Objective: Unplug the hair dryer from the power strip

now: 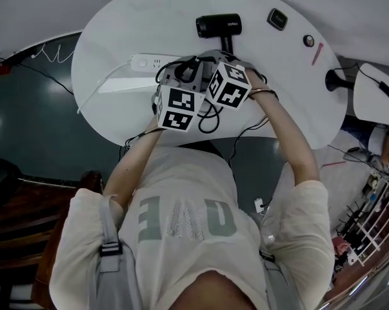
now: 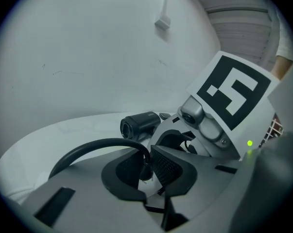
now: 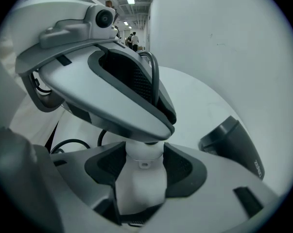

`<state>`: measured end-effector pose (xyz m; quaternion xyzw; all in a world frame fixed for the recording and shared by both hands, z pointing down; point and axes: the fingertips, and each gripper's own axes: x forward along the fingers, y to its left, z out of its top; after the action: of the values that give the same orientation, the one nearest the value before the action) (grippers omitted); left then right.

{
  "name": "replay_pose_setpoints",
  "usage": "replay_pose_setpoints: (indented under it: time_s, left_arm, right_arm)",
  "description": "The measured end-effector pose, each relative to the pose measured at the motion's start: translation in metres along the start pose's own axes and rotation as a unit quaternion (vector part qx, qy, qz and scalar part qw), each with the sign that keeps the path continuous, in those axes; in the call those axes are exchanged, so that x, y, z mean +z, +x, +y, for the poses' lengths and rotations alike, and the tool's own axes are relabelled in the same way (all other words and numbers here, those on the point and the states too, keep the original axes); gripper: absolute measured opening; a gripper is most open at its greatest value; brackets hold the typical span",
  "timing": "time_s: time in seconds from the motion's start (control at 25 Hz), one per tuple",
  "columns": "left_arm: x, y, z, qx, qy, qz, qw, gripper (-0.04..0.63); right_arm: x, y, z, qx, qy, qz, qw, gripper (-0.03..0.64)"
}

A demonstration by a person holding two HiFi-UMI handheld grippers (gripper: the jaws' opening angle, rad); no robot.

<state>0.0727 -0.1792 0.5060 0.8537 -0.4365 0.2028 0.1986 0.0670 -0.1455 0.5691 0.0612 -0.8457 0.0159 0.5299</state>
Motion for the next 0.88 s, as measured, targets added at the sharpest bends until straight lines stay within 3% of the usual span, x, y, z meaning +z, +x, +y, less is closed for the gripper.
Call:
replay_pose_setpoints:
  time_s: [0.28,0.4,0.48,0.6,0.72,0.8,0.88]
  left_arm:
    - [0.000,-0.004,0.002,-0.018,-0.025,-0.020,0.9993,0.048]
    - [0.002,-0.003,0.007,-0.054,-0.122,-0.029,0.9906,0.048]
    - [0.004,-0.003,0.009,-0.059,-0.139,-0.031,0.9881,0.048]
    - [0.005,-0.004,0.006,-0.044,-0.059,-0.032,0.9968,0.046]
    - [0.005,-0.007,0.002,-0.033,0.009,-0.036,0.9988,0.040]
    - [0.009,-0.013,-0.006,-0.028,0.078,-0.053,0.9951,0.034]
    - [0.041,-0.029,-0.008,-0.017,0.119,-0.115,0.9860,0.032]
  right_arm:
    - [0.000,0.001,0.000,0.004,-0.001,0.012,1.000,0.250]
    - [-0.001,0.000,0.000,0.002,0.002,0.006,1.000,0.250]
    - [-0.002,0.000,0.000,0.000,0.004,0.008,1.000,0.250]
    - [-0.002,0.000,0.001,0.002,0.008,0.015,1.000,0.250]
    - [-0.002,0.001,0.001,0.005,0.017,0.013,1.000,0.250]
    - [-0.004,0.003,0.002,0.014,0.034,0.016,0.999,0.250]
    - [-0.006,0.004,0.003,0.020,0.046,0.020,0.999,0.250]
